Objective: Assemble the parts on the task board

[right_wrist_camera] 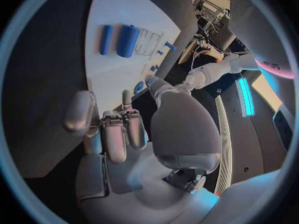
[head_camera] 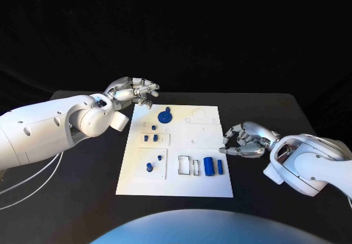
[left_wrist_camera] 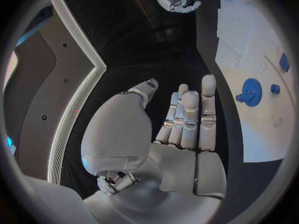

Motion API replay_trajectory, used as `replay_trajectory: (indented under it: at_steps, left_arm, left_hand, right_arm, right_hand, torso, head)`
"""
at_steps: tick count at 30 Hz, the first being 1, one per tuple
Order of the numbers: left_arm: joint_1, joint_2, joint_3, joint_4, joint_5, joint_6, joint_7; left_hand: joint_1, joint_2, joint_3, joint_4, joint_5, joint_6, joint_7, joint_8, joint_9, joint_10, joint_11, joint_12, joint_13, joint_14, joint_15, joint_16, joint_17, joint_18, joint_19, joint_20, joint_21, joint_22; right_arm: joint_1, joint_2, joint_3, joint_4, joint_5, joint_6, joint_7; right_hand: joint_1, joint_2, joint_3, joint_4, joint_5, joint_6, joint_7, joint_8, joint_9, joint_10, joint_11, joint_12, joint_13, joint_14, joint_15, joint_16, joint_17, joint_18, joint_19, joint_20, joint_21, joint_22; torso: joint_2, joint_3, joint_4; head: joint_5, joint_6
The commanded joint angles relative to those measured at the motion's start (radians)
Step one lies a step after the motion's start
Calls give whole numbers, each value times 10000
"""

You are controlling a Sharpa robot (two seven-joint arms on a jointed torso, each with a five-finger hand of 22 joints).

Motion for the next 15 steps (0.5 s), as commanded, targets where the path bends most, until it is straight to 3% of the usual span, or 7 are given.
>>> replay_trajectory:
  at_steps: [1, 6, 9, 15]
  left_arm:
    - [3, 4, 3, 46, -8, 225, 81]
    - [2, -14, 2, 113, -8, 235, 78]
    - [2, -38, 1, 187, -8, 229, 83]
    - [2, -71, 1, 281, -8, 216, 96]
  left_hand:
    - [62, 26, -50, 10, -52, -94, -6, 37, 14, -89, -14, 49, 13, -94, 5, -35, -8, 190, -14, 49, 0, -14]
    - [72, 32, -55, 16, -48, -98, -6, 45, 14, -92, -14, 56, 15, -106, 6, -44, -19, 190, -19, 50, -2, -15]
    - [72, 32, -55, 16, -48, -98, -6, 45, 14, -92, -14, 56, 15, -106, 6, -44, -19, 190, -19, 50, -2, -15]
    - [72, 32, -55, 16, -48, -98, -6, 45, 14, -92, -14, 56, 15, -106, 6, -44, -19, 190, -19, 50, -2, -15]
  right_arm:
    - [-204, 8, -17, 152, -1024, -277, -1175]
    - [-539, 183, -31, 212, -1671, -587, -1667]
    - [-750, 372, -34, 186, -2016, -697, -1923]
    - [-952, 756, -37, 34, -2271, -596, -2275]
  right_hand:
    - [73, -19, -16, 60, 46, -9, -15, -68, -44, 94, 2, 57, 1181, 1057, -65, 40, 2624, -110, 61, 8, 54, 264]
    - [79, -59, -107, 186, 72, 88, -18, -117, -197, 179, 2, 119, 1288, 1057, -61, 40, 2624, -119, 90, 10, 123, 311]
    - [96, -61, -132, 225, 80, 138, -26, -127, -246, 201, -3, 134, 1315, 1057, -63, 40, 2624, -121, 98, 9, 144, 326]
    - [90, -71, -208, 332, 66, 173, -26, -189, -361, 201, -5, 129, 1312, 1057, -66, 40, 2624, -120, 98, 8, 147, 338]
  torso:
    - [-23, -47, -3]
    - [-25, -63, 3]
    - [-14, -52, 12]
    - [-8, -50, 2]
  head:
    - [-114, 2]
    - [-120, 2]
    - [-104, 2]
    - [-45, 2]
